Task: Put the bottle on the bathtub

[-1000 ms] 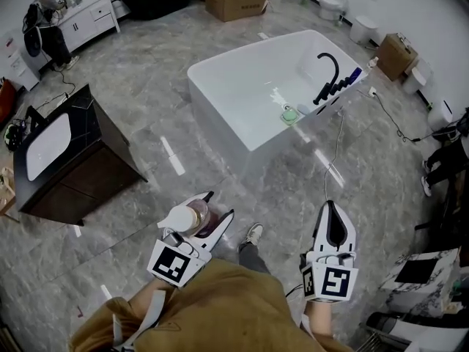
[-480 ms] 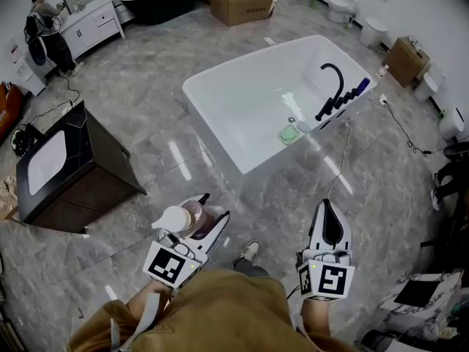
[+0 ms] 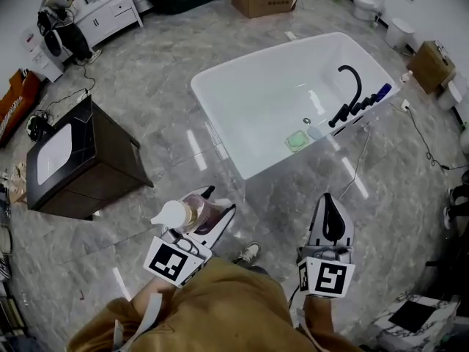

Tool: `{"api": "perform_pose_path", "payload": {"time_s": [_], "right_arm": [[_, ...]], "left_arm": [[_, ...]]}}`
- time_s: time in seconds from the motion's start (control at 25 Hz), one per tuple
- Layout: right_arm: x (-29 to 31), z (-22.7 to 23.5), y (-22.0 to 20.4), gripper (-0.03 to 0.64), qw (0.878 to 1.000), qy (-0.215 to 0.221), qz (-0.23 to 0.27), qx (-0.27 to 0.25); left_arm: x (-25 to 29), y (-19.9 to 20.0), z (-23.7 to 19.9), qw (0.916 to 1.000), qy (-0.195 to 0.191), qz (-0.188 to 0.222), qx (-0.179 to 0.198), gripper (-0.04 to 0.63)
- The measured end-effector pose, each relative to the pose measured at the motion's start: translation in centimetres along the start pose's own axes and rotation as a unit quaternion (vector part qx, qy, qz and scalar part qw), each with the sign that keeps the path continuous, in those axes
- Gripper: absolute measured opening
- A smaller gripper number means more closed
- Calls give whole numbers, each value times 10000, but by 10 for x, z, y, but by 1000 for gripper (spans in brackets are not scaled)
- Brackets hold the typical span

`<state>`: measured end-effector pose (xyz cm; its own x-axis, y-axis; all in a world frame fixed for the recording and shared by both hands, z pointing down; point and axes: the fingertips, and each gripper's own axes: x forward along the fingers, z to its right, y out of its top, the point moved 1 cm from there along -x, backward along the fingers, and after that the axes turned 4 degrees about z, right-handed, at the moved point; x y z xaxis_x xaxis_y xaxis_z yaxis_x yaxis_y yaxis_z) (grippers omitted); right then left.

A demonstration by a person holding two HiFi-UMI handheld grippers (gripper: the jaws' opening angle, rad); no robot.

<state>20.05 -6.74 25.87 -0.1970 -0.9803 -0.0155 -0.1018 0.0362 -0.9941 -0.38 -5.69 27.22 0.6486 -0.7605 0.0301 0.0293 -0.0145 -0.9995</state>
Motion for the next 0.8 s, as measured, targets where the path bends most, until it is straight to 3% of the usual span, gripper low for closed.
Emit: {"api": "perform_pose_path", "payload": {"time_s": [0.4,0.8], "right_arm": [[9,12,-7,3,9999,97,-95,59],[26,17,-6,3,9994,-235,-252,-98]], "left_arm": [[32,2,-2,10000,10,31,61,212],[61,-10,-28,9998,-207,-54,44,212]]}}
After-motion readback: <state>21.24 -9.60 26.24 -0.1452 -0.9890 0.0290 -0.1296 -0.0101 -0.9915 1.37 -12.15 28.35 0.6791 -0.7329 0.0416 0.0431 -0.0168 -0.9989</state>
